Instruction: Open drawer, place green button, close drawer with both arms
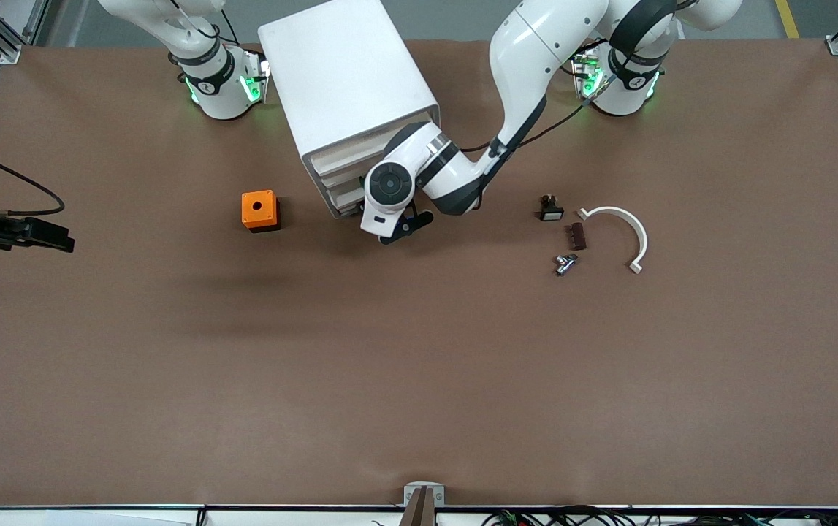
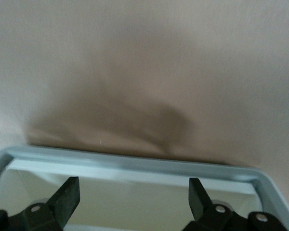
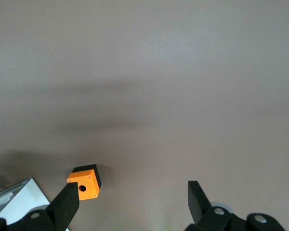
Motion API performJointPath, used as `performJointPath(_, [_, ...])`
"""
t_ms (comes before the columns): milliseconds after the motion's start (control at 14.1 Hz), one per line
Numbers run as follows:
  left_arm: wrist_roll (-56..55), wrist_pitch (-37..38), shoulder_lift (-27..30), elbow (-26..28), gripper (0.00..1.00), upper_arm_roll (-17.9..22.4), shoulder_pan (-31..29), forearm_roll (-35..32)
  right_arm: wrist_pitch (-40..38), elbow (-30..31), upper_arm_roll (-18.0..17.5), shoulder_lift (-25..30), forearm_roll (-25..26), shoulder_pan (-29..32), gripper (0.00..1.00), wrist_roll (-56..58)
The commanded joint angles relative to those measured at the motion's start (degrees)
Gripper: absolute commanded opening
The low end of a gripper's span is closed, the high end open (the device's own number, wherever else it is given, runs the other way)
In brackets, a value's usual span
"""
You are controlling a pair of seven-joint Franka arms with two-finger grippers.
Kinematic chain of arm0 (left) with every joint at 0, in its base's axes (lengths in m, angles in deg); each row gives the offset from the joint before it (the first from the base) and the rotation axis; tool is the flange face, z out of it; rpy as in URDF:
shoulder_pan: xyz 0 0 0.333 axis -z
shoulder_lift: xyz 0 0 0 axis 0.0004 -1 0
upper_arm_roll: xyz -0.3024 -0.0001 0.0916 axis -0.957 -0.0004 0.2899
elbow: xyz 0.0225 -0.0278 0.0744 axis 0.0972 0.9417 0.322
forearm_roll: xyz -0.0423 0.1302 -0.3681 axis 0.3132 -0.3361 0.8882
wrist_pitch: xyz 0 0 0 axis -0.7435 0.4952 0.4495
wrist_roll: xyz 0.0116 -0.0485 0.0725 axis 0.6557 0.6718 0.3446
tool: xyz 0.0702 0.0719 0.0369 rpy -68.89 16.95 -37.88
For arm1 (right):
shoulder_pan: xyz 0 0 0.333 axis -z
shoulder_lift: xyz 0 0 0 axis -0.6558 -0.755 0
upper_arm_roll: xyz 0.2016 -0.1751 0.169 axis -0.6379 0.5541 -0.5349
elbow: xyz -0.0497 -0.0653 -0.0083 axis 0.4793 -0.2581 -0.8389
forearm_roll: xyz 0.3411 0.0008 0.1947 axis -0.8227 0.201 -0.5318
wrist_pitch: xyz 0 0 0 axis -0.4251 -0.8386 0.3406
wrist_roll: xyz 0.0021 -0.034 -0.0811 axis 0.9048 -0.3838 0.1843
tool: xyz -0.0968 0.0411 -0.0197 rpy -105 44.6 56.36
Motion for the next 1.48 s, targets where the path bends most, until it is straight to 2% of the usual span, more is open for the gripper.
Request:
performJointPath(0, [-2.1, -0.6, 1.8, 2.0, 0.99, -0.8, 0.6, 1.2, -7.8, -0.8, -0.7, 1.6, -0.7, 0.7, 1.00, 0.1])
performJointPath(141, [-2.9, -0.6, 1.9, 2.4, 0.99, -0.9, 0.7, 2.1, -7.9, 1.5, -0.7, 6.1, -1.1, 1.2, 1.00, -0.1])
performJointPath(283, [-3.2, -0.5, 2.6, 2.3, 0.99, -0.4, -0.5, 2.0, -6.5, 3.1, -0.7, 8.1, -1.1, 1.2, 1.00, -0.1])
performJointPath(424, [-2.7, -0.4, 4.3, 2.1, 0.99, 0.5, -4.4, 0.5, -3.6, 7.2, -0.8, 11.3, -1.2, 1.0, 1.00, -0.1])
performJointPath(566, [-2.4, -0.1, 6.7, 1.6, 1.00, 0.5, -11.2, -4.4, 0.9, 14.0, -0.9, 16.0, -1.3, 0.6, 1.00, -0.1])
performJointPath(707, [-2.4, -0.1, 9.2, 1.6, 1.00, 0.6, -15.3, -12.2, 3.1, 17.5, -1.0, 18.6, -1.4, 0.6, 1.00, -0.1])
performJointPath(848, [-2.4, 0.3, 12.0, 1.6, 1.00, 0.5, -19.0, -21.0, 3.3, 18.7, -0.9, 19.3, -1.9, 0.6, 1.00, -0.2])
performJointPath(919, [-2.1, 1.6, 13.2, 1.6, 1.00, 0.4, -21.4, -22.9, 3.4, 18.8, -0.9, 19.5, -1.9, 0.7, 1.00, -0.7])
performJointPath(1414, [19.8, 14.4, 27.3, 1.6, 1.00, 0.5, -36.1, -24.1, 4.8, 18.8, -0.8, 20.3, -1.0, 1.0, 1.00, -0.1])
